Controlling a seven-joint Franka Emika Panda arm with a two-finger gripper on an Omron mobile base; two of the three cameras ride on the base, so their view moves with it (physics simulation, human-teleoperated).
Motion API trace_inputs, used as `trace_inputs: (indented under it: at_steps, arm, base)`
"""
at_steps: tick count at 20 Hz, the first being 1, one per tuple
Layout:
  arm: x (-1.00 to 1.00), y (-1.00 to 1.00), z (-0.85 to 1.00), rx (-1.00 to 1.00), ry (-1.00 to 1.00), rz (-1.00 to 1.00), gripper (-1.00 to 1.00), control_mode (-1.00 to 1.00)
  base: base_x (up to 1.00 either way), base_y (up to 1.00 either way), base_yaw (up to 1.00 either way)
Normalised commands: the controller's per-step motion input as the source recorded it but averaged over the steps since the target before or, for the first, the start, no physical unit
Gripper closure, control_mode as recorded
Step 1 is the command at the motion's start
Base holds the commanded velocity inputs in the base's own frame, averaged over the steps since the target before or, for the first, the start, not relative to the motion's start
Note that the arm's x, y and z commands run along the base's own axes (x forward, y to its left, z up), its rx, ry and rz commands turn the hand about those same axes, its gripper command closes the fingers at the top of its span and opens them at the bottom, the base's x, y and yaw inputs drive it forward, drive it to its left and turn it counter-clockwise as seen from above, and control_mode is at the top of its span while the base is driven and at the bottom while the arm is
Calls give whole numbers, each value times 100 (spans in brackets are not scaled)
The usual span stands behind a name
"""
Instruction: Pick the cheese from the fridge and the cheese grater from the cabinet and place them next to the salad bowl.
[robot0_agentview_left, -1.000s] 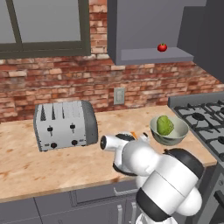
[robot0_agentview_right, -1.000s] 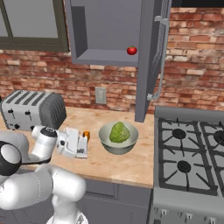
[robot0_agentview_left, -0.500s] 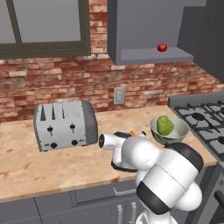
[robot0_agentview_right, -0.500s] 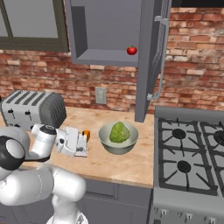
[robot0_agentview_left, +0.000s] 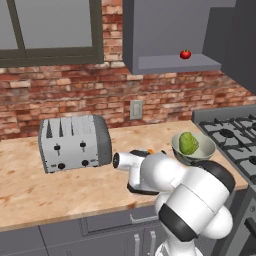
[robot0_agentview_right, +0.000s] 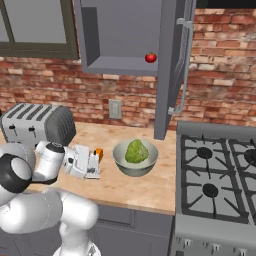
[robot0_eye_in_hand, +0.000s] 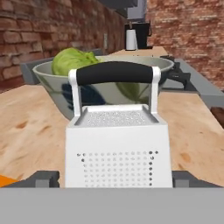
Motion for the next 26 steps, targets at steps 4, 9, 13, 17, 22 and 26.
trace_inputs:
  at_steps: [4,9,13,17,22,26]
  arm:
    - [0,0,-5,0,0,0,-100,-100]
    - [-10,7,30,-1,-6,0,-100,-100]
    - [-18,19,61,-1,-8,0,-100,-100]
    - [-24,18,43,0,-5,0,-100,-100]
    - [-3,-19,84,0,0,12,-100,-100]
    - [-3,-44,54,3,9,53,-100,-100]
  base:
    - [0,0,0]
    - [0,0,0]
    - [0,0,0]
    - [0,0,0]
    - [0,0,0]
    - [0,0,0]
